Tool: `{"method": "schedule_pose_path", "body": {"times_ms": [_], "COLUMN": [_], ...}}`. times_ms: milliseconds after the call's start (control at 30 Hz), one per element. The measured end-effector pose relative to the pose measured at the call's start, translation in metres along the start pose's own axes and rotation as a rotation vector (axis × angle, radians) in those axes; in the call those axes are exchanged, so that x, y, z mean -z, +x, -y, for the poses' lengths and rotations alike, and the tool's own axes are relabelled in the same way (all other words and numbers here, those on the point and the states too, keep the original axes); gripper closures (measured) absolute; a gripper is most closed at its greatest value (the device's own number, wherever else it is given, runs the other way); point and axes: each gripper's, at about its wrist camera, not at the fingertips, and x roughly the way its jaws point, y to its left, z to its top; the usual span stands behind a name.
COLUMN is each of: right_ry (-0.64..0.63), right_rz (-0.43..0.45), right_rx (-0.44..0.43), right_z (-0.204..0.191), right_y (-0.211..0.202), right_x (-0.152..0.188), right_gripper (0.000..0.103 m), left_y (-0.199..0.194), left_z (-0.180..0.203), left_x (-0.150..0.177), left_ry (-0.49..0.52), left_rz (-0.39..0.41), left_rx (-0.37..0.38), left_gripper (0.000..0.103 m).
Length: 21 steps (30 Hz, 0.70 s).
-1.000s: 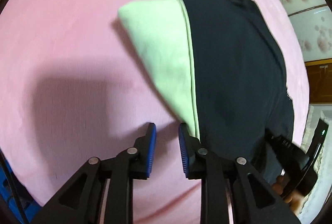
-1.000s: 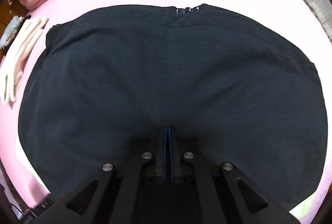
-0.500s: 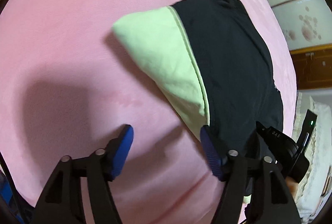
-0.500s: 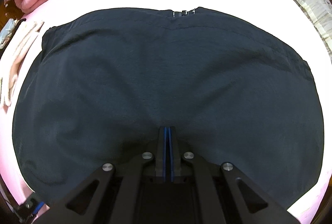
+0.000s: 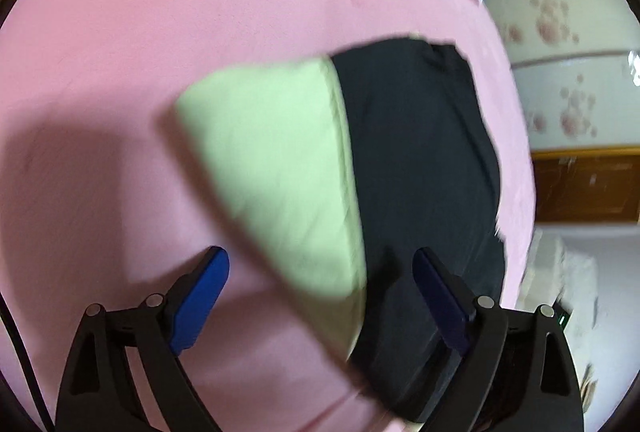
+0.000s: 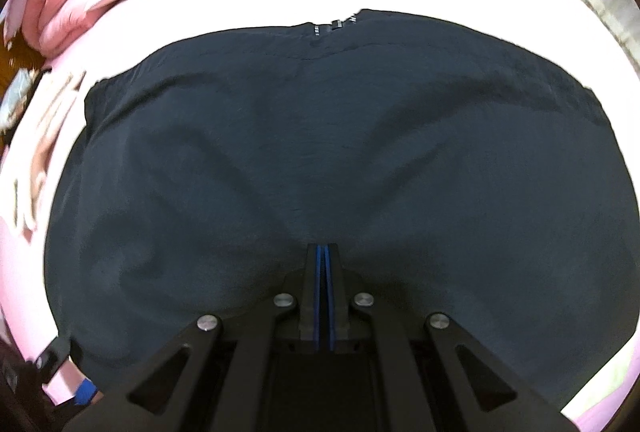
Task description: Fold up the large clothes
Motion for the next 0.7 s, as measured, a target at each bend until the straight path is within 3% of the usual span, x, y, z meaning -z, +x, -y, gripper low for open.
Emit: {"method": "schedule_pose_path", "body": {"times_ms": [133, 267, 300, 333, 367, 433, 533, 633, 700], "right_ry": [0.053, 0.124, 0.146, 0.171, 0.194, 0.228, 0.260, 0.281, 0.301], "right_rz": [-0.005, 0.003, 0.004, 0.004, 0.003, 0.001, -0.004, -0.009, -0.010], "right_rx": [-0.019, -0.067, -0.082, -0.101, -0.121, -0.161, -0.224, -0.296, -0.350], "right_z": [0.009, 0.022, 0.027, 0.033, 0.037, 0.047, 0.061, 0.073, 0.082], "right_y": [0.002, 0.004, 0.007, 0.008, 0.009, 0.010, 0.009, 0.010, 0.011], "right_x": [-0.001, -0.001, -0.001, -0.001, 0.000, 0.000, 0.001, 0.007, 0.014], "right_gripper": [0.101, 0.101, 0.101, 0.101, 0.101, 0.101, 0.102, 0.103, 0.103], "left_y": [0.019, 0.034, 0.035, 0.033, 0.030, 0.027, 0.021, 0.004, -0.010], "left_z": [0.018, 0.030, 0.032, 0.034, 0.033, 0.032, 0.039, 0.068, 0.099], "left_x": [-0.022, -0.034, -0.035, -0.034, -0.033, -0.033, -0.034, -0.024, -0.010], "left_ry": [0.026, -0.006, -0.006, -0.005, -0.001, -0.009, -0.036, 0.065, 0.190], "left_rz": [0.039, 0.017, 0.020, 0.032, 0.035, 0.029, 0.035, 0.080, 0.105], "left_rx": [-0.036, -0.063, -0.064, -0.068, -0.055, 0.010, 0.110, 0.218, 0.271], "left_gripper": [0.012, 0.013, 0.019, 0.044, 0.063, 0.080, 0.086, 0.087, 0.088]}}
